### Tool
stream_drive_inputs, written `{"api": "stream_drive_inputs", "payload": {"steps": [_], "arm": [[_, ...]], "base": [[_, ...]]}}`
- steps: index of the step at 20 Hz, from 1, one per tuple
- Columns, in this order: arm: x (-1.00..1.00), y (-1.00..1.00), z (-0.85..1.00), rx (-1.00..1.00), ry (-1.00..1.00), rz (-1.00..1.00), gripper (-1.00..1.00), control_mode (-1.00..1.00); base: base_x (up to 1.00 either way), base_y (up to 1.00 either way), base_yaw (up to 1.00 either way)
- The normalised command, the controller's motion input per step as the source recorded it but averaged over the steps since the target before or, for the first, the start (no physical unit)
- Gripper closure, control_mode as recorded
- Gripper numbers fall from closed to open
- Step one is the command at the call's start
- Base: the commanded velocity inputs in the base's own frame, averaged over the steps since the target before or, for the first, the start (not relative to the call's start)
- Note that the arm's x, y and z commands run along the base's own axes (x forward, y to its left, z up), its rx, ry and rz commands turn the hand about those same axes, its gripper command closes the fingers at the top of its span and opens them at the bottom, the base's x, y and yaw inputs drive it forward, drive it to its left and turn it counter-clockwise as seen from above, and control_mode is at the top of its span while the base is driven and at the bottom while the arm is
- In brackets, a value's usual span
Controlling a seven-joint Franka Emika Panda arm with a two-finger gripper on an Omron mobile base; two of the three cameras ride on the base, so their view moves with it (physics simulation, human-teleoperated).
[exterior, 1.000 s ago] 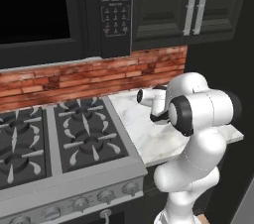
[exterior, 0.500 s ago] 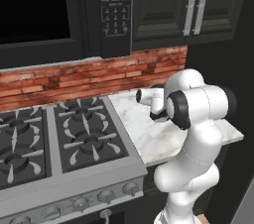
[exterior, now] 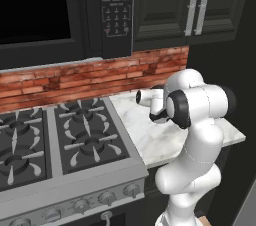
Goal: Take the bottled waters from the counter and place them in the freezer to freeze. Close the freezer door after placing the bottles.
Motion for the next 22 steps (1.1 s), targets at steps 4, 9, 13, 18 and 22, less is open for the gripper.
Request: {"api": "stream_drive_inputs", "payload": {"steps": [4, 9, 13, 18, 22], "arm": [[-0.02, -0.02, -0.01, 0.00, 0.00, -0.04, -1.00, -1.00], [0.00, -0.05, 0.00, 0.00, 0.00, -0.02, -1.00, -1.00], [0.00, -0.08, 0.00, 0.00, 0.00, 0.00, -1.00, -1.00], [0.00, -0.09, -0.01, 0.00, 0.00, 0.00, -1.00, -1.00], [0.00, -0.11, 0.00, 0.00, 0.00, 0.00, -1.00, -1.00]], "base": [[0.00, 0.00, 0.00], [0.00, 0.00, 0.00], [0.00, 0.00, 0.00], [0.00, 0.00, 0.00], [0.00, 0.00, 0.00]]}}
